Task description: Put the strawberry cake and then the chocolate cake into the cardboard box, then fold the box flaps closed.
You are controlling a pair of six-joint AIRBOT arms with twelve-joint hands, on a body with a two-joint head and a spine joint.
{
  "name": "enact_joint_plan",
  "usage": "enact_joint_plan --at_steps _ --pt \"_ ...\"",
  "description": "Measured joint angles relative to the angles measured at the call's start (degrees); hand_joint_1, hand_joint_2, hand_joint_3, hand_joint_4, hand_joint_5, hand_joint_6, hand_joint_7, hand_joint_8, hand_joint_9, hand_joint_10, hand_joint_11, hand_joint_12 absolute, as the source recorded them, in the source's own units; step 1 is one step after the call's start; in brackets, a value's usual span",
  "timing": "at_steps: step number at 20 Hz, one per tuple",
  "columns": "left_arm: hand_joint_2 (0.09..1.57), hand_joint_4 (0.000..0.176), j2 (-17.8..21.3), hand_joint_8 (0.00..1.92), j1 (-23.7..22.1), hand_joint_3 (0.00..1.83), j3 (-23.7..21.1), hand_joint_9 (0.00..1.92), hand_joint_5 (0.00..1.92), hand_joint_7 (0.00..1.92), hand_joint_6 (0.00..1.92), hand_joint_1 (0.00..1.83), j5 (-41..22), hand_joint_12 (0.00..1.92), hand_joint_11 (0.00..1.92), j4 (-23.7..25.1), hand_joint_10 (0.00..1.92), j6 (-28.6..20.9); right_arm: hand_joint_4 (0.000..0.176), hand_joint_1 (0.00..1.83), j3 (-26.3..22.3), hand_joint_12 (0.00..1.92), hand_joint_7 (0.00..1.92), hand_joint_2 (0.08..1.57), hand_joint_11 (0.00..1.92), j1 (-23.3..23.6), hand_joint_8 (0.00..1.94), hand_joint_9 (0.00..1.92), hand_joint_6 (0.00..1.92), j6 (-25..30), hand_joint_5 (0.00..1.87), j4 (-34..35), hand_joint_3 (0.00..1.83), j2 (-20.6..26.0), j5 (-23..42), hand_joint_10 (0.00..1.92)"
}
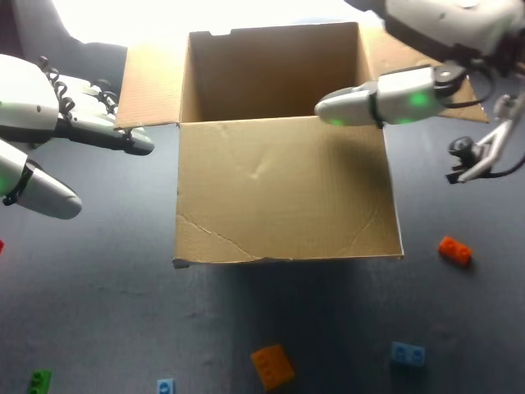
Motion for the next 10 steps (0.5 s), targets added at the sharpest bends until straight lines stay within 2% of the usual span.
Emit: enact_joint_plan --at_steps 2,3,4,5,6,8,10 --pt "1.25 0.004 0.00 0.00 0.00 0.01 0.02 0.09 0.08 0.11 0.00 0.00 0.76 0.40 0.00 -0.70 0.00 0.00 0.023 0.46 -3.37 0.19 0.00 0.93 0.00 -1.22 0.00 0.00 0.00 -0.04 0.00 -0.02 0.00 3.41 1.40 0.00" --pt "1.26 0.007 0.00 0.00 0.00 0.01 0.02 0.08 0.07 0.10 0.00 0.00 0.92 0.37 0.00 -0.94 0.00 -0.04 0.024 0.45 -4.37 0.25 0.00 0.93 0.00 -1.53 0.00 0.01 0.00 -0.02 0.00 0.22 0.00 4.57 1.90 0.00" --pt "1.26 0.014 -0.04 0.00 -0.24 0.00 0.09 0.07 0.07 0.09 0.00 0.00 0.98 0.32 0.00 -1.38 0.00 -0.04 0.023 0.46 -5.68 0.31 0.00 0.94 0.00 -1.66 0.00 0.02 0.00 -0.09 0.00 1.14 0.00 6.08 2.67 0.01" --pt "1.26 0.014 -0.13 0.00 -0.63 0.00 0.31 0.05 0.06 0.09 0.00 0.00 0.94 0.27 0.00 -1.51 0.00 -0.04 0.011 0.38 -7.23 0.33 0.03 0.95 0.00 -1.66 0.01 0.04 0.00 -0.83 0.00 3.32 0.01 7.89 2.89 0.01" --pt "1.26 0.012 -0.17 0.01 -1.20 0.00 0.55 0.06 0.07 0.10 0.00 0.00 0.98 0.26 0.00 -1.55 0.01 -0.07 0.006 0.33 -8.24 0.27 0.05 0.96 0.00 -1.66 0.01 0.05 0.00 -1.49 0.00 5.44 0.01 9.35 2.82 0.01" --pt "1.26 0.010 -0.17 0.00 -2.69 0.00 0.85 0.07 0.07 0.11 0.00 0.00 1.11 0.29 0.00 -1.75 0.01 -0.24 0.000 0.08 -9.73 0.17 0.05 1.08 0.00 -1.79 0.00 0.05 0.00 -2.29 0.00 8.57 0.04 12.68 0.52 0.01" --pt "1.25 0.013 -0.17 0.00 -4.37 0.00 1.01 0.07 0.06 0.10 0.00 0.00 0.90 0.30 0.00 -1.38 0.00 -0.44 0.000 0.00 -11.28 0.06 0.05 1.14 0.00 -3.78 0.00 0.04 0.00 -2.47 0.00 8.87 0.02 15.93 -0.70 0.00"
